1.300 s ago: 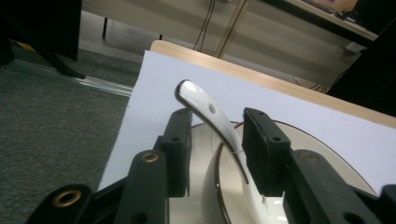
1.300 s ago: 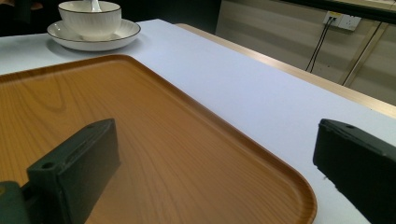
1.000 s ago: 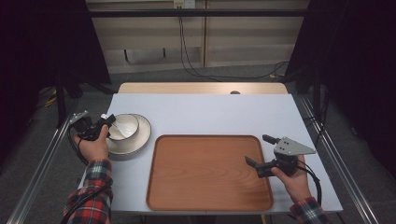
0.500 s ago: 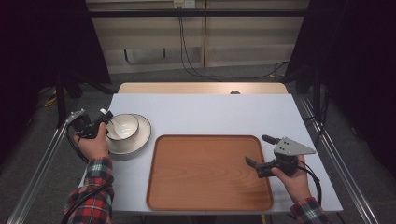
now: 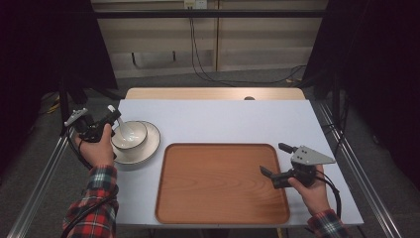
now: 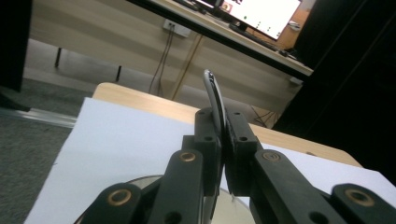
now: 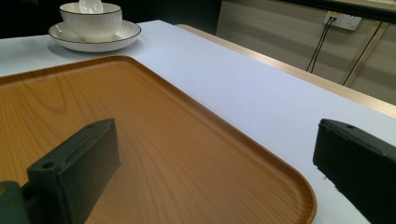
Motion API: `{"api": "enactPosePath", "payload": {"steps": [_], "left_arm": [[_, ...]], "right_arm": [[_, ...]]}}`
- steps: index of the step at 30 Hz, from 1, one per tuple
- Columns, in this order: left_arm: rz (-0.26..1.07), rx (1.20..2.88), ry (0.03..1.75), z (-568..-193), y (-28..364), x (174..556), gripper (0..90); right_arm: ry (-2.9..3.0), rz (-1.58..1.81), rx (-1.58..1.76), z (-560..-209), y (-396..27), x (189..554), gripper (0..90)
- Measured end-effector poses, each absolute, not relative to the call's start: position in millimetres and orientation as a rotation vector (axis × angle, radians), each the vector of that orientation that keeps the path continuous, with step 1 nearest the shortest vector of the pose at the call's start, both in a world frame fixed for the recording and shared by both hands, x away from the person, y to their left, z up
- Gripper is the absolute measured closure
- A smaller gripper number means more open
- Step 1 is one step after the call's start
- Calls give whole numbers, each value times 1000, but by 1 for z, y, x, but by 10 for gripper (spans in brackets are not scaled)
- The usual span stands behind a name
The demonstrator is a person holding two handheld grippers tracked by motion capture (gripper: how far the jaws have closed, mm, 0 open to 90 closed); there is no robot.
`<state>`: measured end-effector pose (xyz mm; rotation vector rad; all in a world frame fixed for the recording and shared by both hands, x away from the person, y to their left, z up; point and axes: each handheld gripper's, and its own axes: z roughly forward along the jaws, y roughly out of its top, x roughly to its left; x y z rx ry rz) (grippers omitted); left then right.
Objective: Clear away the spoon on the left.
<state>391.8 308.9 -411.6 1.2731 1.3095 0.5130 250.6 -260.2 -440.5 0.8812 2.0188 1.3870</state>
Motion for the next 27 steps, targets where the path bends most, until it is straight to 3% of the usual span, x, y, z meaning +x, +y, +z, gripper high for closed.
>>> {"api": "enactPosePath", "payload": {"steps": [27], "left_arm": [[362, 1347, 1122, -383, 270, 380, 852]], "right_arm": [[2018, 1406, 872, -440, -261, 250, 0]]}}
